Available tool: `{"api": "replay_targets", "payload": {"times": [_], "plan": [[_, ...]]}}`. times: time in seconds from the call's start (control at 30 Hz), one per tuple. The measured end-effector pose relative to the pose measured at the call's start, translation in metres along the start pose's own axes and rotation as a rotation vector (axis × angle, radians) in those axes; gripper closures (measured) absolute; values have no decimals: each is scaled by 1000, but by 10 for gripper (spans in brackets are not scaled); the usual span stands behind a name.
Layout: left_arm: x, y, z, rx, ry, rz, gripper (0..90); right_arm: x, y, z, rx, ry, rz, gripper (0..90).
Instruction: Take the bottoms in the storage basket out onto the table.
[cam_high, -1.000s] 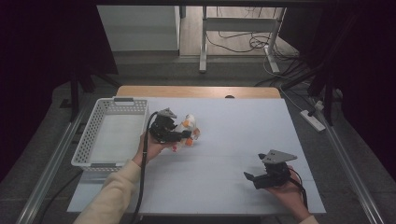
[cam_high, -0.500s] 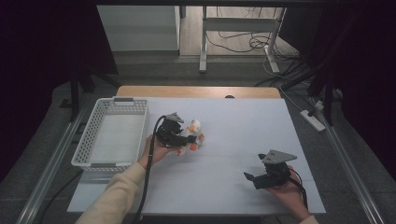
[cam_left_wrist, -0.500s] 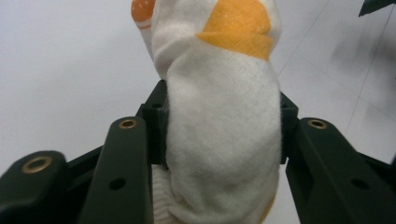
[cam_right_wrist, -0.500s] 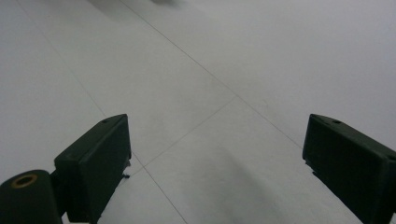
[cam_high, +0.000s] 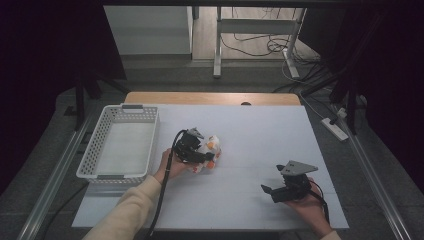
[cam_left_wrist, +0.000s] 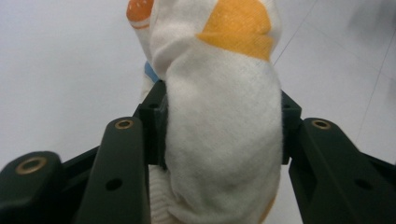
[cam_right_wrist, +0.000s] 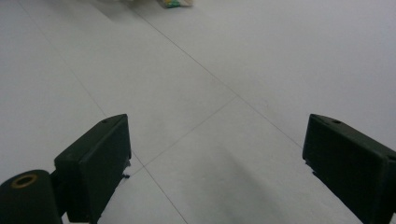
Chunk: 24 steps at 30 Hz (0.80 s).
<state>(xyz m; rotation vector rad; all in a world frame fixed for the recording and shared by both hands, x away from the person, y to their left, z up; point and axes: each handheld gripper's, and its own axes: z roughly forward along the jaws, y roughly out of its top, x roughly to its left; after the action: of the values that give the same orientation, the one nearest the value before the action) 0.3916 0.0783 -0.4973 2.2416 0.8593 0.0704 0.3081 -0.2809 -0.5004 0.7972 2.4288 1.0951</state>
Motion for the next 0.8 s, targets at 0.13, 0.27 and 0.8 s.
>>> {"api": "replay_targets", "payload": {"times": [0.13, 0.27, 0.8], "plan": [[-2, -1, 6, 15, -2, 7, 534, 0, 0, 0, 1, 0, 1, 78], [-3, -2, 13, 31, -7, 12, 527, 0, 0, 0, 1, 1, 0, 78], [-3, -6, 22, 46, -12, 22, 502, 0, 0, 0, 2, 1, -4, 78]]}}
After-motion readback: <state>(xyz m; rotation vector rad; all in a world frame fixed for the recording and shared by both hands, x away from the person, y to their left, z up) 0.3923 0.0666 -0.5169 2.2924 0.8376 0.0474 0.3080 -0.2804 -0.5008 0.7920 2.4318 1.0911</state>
